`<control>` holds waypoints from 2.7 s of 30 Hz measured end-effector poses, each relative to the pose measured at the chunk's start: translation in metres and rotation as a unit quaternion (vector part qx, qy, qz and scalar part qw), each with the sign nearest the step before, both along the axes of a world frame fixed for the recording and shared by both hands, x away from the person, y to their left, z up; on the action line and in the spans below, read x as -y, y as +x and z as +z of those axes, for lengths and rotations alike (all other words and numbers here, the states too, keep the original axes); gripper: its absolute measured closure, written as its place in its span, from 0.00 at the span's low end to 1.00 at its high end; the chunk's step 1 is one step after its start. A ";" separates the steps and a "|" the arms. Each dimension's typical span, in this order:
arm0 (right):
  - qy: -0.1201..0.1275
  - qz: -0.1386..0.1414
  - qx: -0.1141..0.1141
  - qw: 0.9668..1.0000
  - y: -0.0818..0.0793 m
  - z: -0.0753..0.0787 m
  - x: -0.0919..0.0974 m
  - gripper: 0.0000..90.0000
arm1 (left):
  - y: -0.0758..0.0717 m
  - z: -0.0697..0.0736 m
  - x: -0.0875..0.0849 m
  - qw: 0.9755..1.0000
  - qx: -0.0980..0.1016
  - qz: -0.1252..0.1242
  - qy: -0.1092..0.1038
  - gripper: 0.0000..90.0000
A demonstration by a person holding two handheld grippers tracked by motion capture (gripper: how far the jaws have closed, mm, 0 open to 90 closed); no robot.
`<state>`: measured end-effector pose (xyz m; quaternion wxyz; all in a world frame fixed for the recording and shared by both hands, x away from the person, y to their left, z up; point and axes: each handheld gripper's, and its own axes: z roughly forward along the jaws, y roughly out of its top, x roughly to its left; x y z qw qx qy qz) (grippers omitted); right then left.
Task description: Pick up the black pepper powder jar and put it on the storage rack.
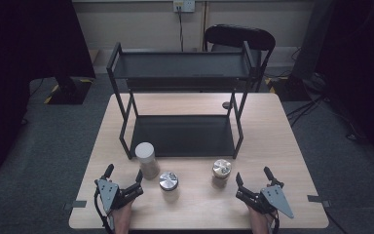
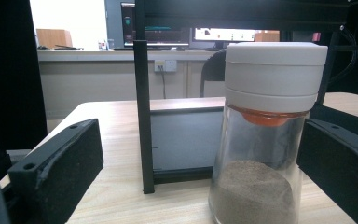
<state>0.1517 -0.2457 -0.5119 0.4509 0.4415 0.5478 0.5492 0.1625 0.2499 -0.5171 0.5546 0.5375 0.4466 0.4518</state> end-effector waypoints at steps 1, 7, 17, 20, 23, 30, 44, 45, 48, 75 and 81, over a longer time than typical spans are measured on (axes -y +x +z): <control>0.000 -0.001 0.001 1.000 0.000 0.000 0.000 0.03 | 0.000 0.000 0.000 1.000 0.000 0.000 0.000 0.00; 0.002 -0.003 0.002 1.000 -0.001 -0.001 -0.001 0.01 | 0.000 0.000 -0.001 1.000 -0.001 -0.001 -0.002 0.00; 0.003 -0.001 0.002 1.000 -0.001 -0.001 0.000 0.00 | 0.001 0.002 -0.001 1.000 -0.006 0.000 -0.003 0.00; 0.000 -0.001 0.004 1.000 -0.001 -0.001 0.000 0.00 | 0.001 0.002 -0.001 1.000 -0.006 0.001 -0.003 0.00; 0.001 -0.001 0.005 1.000 -0.001 -0.002 0.000 0.00 | 0.002 0.003 -0.002 1.000 -0.009 0.000 -0.005 0.00; 0.001 -0.004 0.006 1.000 -0.001 -0.002 -0.001 0.00 | 0.002 0.004 -0.002 1.000 -0.012 0.000 -0.005 0.00; 0.001 -0.009 0.006 1.000 -0.002 -0.002 -0.003 0.00 | 0.003 0.007 -0.001 1.000 -0.020 -0.002 -0.005 0.00; 0.001 -0.009 0.006 1.000 -0.002 -0.002 -0.003 0.00 | 0.003 0.007 -0.001 1.000 -0.020 -0.003 -0.005 0.00; 0.001 -0.009 0.006 1.000 -0.002 -0.002 -0.003 0.00 | 0.003 0.008 -0.001 1.000 -0.018 -0.003 -0.003 0.00; 0.001 -0.009 0.008 1.000 -0.002 -0.003 -0.004 0.00 | 0.004 0.025 -0.004 0.999 -0.004 -0.033 0.002 0.00; 0.001 -0.009 0.008 1.000 -0.002 -0.003 -0.004 0.00 | 0.005 0.028 -0.003 0.999 0.000 -0.042 0.001 0.00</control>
